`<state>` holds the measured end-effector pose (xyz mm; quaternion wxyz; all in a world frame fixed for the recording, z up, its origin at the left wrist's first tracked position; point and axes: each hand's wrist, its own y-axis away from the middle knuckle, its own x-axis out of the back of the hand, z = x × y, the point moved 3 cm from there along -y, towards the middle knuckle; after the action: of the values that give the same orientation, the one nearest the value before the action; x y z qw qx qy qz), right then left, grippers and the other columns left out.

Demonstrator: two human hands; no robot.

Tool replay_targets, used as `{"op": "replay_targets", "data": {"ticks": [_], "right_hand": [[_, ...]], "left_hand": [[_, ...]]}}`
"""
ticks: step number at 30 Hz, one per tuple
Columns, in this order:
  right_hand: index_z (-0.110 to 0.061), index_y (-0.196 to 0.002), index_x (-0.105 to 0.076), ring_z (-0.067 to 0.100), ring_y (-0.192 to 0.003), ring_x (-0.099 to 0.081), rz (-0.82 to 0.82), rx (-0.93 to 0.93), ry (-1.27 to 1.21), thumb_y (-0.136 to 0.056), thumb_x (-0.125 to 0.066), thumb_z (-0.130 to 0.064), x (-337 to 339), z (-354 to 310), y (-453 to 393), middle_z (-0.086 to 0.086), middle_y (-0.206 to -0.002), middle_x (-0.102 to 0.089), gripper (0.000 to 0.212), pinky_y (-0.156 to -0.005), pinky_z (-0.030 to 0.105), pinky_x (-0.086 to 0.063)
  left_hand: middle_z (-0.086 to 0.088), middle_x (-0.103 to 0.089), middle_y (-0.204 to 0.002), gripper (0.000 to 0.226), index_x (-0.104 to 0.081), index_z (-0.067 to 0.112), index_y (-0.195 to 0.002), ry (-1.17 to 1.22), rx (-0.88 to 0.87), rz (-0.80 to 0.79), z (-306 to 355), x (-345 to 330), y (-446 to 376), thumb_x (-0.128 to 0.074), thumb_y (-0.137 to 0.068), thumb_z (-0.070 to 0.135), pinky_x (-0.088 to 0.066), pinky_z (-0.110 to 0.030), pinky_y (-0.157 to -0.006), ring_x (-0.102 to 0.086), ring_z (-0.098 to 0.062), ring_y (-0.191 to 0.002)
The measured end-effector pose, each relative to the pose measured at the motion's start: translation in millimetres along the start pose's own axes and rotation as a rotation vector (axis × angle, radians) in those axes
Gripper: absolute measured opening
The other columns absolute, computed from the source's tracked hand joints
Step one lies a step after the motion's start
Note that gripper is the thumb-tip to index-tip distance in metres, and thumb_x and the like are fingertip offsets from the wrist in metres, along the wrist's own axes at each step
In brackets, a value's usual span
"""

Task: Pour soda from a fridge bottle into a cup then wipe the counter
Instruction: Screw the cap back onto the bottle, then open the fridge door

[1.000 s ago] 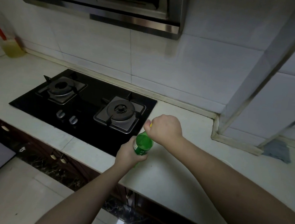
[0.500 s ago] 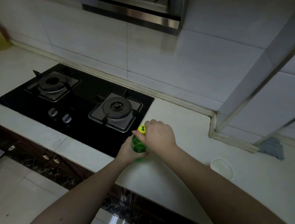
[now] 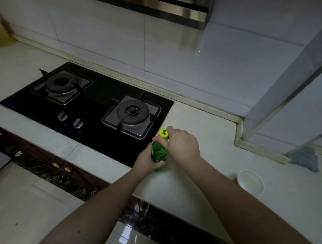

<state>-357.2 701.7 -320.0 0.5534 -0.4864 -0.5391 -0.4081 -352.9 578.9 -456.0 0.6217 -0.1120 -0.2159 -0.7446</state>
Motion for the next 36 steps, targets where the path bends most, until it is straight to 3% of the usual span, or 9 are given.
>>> {"op": "replay_targets", "data": {"ticks": [9,15,21,26,29,36], "right_hand": [[-0.016,-0.096,-0.054,0.022,-0.078,-0.058,-0.094,-0.016,-0.141,-0.083,-0.032,-0.077,-9,19,14,0.002,-0.084,-0.061,0.066,-0.065,0.034,-0.043],[-0.013,-0.095,-0.058,0.026,-0.082,-0.06,-0.114,0.039,-0.249,-0.093,-0.037,-0.062,-8,23,36,0.006,-0.088,-0.065,0.053,-0.067,0.036,-0.046],[-0.015,-0.103,-0.06,0.029,-0.091,-0.06,-0.119,0.246,-0.128,-0.094,-0.037,-0.056,-4,13,66,0.008,-0.097,-0.065,0.048,-0.069,0.036,-0.04],[-0.013,-0.104,-0.064,0.029,-0.091,-0.06,-0.094,0.395,0.021,-0.089,-0.051,-0.05,-9,-9,85,0.01,-0.097,-0.066,0.042,-0.072,0.036,-0.042],[-0.014,-0.093,-0.067,0.028,-0.082,-0.061,-0.091,0.435,0.047,-0.079,-0.065,-0.047,-16,-26,95,0.009,-0.089,-0.066,0.036,-0.068,0.036,-0.046],[-0.013,-0.109,-0.067,0.029,-0.087,-0.061,-0.045,0.641,-0.031,-0.07,-0.073,-0.045,-20,-74,116,0.011,-0.106,-0.065,0.051,-0.075,0.038,-0.049]], "left_hand": [[0.01,-0.062,-0.116,0.086,-0.045,0.026,-0.136,-0.012,0.085,-0.02,-3,-2,9,-0.09,-0.064,0.035,-0.044,-0.017,-0.081,-0.06,-0.008,-0.106],[0.001,-0.052,-0.137,0.109,-0.02,0.024,-0.153,-0.149,0.123,-0.015,4,18,32,-0.086,-0.067,0.039,-0.043,-0.028,-0.1,-0.049,-0.011,-0.126],[-0.005,-0.049,-0.142,0.086,-0.014,0.027,-0.155,-0.456,0.195,0.049,27,46,71,-0.063,-0.087,0.05,-0.049,-0.039,-0.093,-0.057,-0.022,-0.114],[-0.003,-0.034,-0.154,0.073,-0.024,0.023,-0.153,-0.891,0.261,0.074,47,60,114,-0.043,-0.093,0.059,-0.036,-0.048,-0.106,-0.034,-0.025,-0.139],[0.0,-0.034,-0.154,0.064,-0.033,0.022,-0.149,-0.946,0.288,0.107,49,66,143,-0.04,-0.095,0.056,-0.031,-0.047,-0.11,-0.032,-0.019,-0.141],[0.003,-0.029,-0.158,0.057,-0.03,0.026,-0.15,-0.994,0.446,0.278,45,76,225,-0.029,-0.1,0.051,-0.022,-0.048,-0.115,-0.02,-0.018,-0.147]]}}
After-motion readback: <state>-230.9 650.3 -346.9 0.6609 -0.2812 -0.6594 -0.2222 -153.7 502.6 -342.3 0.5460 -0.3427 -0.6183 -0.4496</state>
